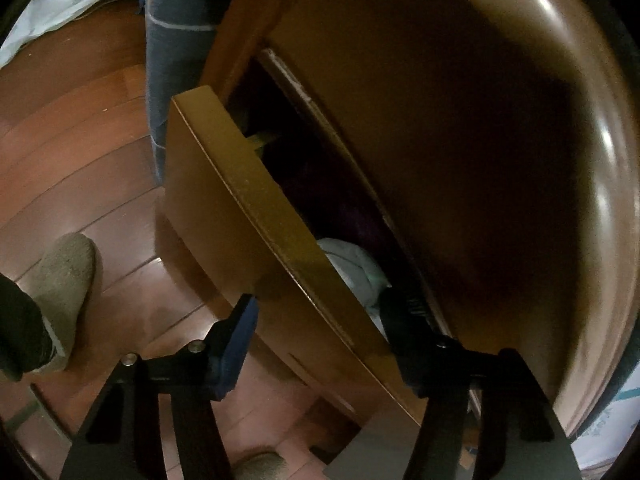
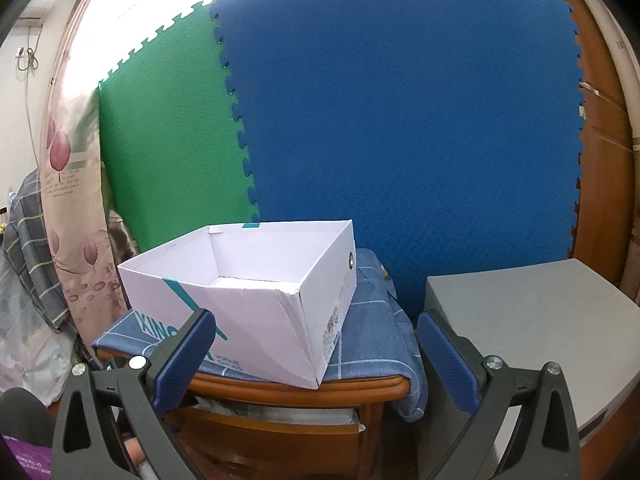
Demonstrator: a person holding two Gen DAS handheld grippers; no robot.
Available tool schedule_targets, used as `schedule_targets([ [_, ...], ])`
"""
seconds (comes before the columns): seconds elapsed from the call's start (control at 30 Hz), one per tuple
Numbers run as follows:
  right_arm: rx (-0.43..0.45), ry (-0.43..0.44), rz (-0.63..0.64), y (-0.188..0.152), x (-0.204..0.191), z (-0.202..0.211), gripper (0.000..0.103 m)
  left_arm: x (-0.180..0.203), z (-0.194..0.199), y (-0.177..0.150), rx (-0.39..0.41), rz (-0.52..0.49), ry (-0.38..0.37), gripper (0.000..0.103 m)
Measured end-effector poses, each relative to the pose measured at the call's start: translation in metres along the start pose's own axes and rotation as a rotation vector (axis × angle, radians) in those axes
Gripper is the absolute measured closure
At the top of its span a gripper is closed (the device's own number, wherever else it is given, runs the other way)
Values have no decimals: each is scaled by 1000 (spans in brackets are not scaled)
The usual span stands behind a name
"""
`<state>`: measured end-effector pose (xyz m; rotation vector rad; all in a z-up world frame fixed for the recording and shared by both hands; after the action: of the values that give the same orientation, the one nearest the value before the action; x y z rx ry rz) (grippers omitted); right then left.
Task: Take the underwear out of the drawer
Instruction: 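Pull the wooden drawer further open with the left tool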
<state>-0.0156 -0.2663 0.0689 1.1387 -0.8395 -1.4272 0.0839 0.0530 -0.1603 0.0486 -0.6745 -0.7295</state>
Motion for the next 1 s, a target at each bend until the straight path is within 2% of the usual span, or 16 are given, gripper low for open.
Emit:
schedule_targets([
  [0.2,-11,-4,-15,-1,4,-3,0,-6,5,-7,-25,-17,19,43],
  [0.77,-11,-24,-19,-1,12,0,0,-46,53,-47,-116,-178,67,40],
  [1.0,-11,-30,-29,-1,16,1,0,-66,60,-49,-146,-209,66,39],
])
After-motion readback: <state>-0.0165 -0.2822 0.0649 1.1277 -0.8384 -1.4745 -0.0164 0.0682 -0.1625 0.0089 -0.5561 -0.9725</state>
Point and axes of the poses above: each gripper's, at about its wrist camera, not at the fingertips, and z roughly against the way its jaws point, x to its right, y to its top, the point moved 3 cm from there along -z, roughly the way its jaws point, and after that the axes turned 4 degrees about -z, right-handed, at the moved point
